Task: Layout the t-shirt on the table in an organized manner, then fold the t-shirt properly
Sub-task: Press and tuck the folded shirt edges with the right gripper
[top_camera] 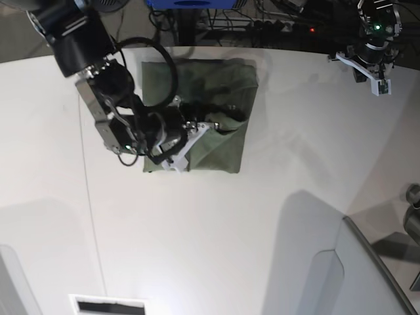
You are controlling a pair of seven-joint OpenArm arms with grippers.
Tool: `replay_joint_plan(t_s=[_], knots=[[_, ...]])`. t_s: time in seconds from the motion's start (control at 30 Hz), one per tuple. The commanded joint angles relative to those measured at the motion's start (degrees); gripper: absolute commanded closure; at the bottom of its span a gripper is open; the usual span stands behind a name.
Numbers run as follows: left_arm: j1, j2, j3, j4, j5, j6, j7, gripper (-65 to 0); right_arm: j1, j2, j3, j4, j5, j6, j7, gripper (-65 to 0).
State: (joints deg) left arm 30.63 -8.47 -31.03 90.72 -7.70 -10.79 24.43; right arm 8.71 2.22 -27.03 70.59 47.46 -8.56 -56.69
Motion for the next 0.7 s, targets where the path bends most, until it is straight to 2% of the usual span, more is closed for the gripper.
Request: replay_joint_plan(t_s=[0.0, 0.13, 0.37, 0.43, 0.53, 0.6, 0.67], knots=[[0.4, -0.6, -0.5, 0.8, -0.3, 0.1, -1.2, 0.0, 2.7, -0.7, -0.8, -0.7, 0.8, 0.2, 1.3, 0.0], [0.4, -0.6, -0.6, 0.8, -0.3, 0.1, -1.2, 0.0, 8.4, -2.0, -8.5, -5.9, 1.3, 0.2, 6.2, 0.0], [0.4, -0.6, -0.6, 0.8, -0.3, 0.1, -1.2, 0.0, 14.5, -7.4, -10.9, -15.7, 0.8, 0.2, 10.0, 0.0], [0.4, -0.6, -0.6, 0.8, -0.3, 0.1, -1.2, 0.0, 15.8, -7.9, -12.5, -16.1, 0.8, 0.2, 11.9, 0.0], [0.4, -0.6, -0.6, 0.8, -0.3, 0.1, -1.2, 0.0, 17.7, -7.9, -18.5, -15.0, 0.8, 0.3, 16.6, 0.0], [0.4, -0.6, -0.4, 0.8, -0.3, 0.1, -1.2, 0.0, 18.8, -7.4, -22.7, -14.0, 0.8, 2.5, 19.6, 0.0], [0.4, -0.6, -0.3, 0.8, -0.3, 0.1, -1.2, 0.0, 20.7, -7.3, -25.4, -13.8, 0.9, 4.7, 20.0, 0.0]])
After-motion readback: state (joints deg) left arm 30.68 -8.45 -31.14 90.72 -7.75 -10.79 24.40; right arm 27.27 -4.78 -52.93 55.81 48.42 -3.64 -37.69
